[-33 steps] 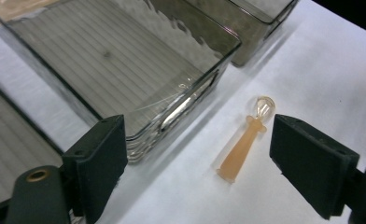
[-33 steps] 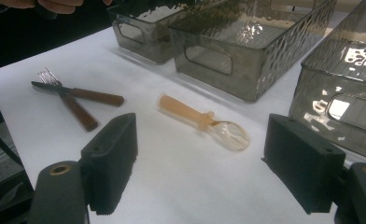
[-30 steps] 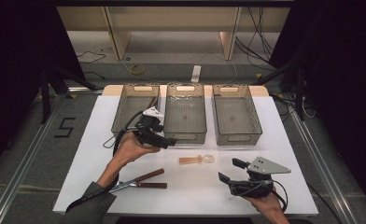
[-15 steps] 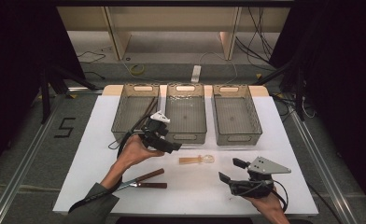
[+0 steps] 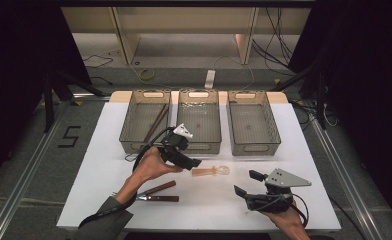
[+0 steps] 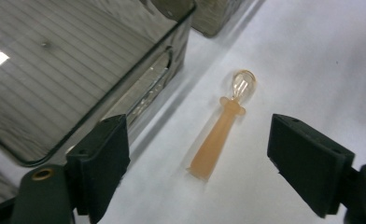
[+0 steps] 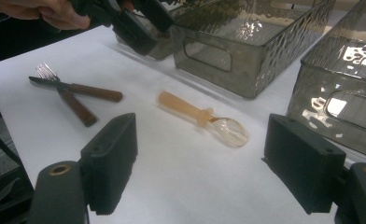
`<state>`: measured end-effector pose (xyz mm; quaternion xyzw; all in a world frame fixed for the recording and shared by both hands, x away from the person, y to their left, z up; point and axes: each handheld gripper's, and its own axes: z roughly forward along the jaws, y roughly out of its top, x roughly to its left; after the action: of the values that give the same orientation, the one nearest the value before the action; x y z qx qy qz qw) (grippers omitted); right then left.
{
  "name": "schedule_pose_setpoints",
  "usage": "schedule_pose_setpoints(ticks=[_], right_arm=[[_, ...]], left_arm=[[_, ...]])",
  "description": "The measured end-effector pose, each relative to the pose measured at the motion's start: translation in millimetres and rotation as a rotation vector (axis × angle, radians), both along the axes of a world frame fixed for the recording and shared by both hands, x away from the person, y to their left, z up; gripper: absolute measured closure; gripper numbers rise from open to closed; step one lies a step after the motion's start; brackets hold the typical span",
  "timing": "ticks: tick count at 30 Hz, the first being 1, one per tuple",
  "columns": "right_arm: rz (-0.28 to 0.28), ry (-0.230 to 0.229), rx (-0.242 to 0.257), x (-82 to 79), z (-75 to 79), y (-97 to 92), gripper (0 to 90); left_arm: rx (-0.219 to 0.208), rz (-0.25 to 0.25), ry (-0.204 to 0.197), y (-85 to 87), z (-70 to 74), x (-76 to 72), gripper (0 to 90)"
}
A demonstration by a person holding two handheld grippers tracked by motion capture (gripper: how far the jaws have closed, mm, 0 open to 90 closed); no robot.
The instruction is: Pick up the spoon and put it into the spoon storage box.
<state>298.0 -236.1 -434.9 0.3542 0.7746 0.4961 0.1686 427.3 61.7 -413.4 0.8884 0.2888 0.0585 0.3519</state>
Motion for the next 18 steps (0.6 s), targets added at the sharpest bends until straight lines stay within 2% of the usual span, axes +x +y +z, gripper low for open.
schedule_pose_setpoints(ticks=[2, 6, 11, 14, 18], right_arm=[[0.003, 0.0, -0.004, -0.1, 0.1, 0.5, 26.5], [0.006, 0.0, -0.002, 0.2, -0.2, 0.7, 26.4], [0.008, 0.002, 0.0, 0.3, -0.2, 0.3, 26.4], [0.01, 0.006, -0.001, 0.4, -0.4, 0.8, 26.5], [0.012, 0.009, -0.003, 0.4, -0.6, 1.6, 26.5]], left_arm=[[0.022, -0.013, 0.0, -3.5, -3.1, 0.0, 21.4], [0.034, -0.026, 0.018, -9.9, -10.5, 1.7, 24.2], [0.099, -0.053, 0.064, -16.8, -22.4, 3.2, 29.5], [0.13, -0.072, 0.068, -21.4, -27.8, 4.1, 31.1], [0.151, -0.085, 0.085, -27.6, -33.6, 6.4, 34.3]])
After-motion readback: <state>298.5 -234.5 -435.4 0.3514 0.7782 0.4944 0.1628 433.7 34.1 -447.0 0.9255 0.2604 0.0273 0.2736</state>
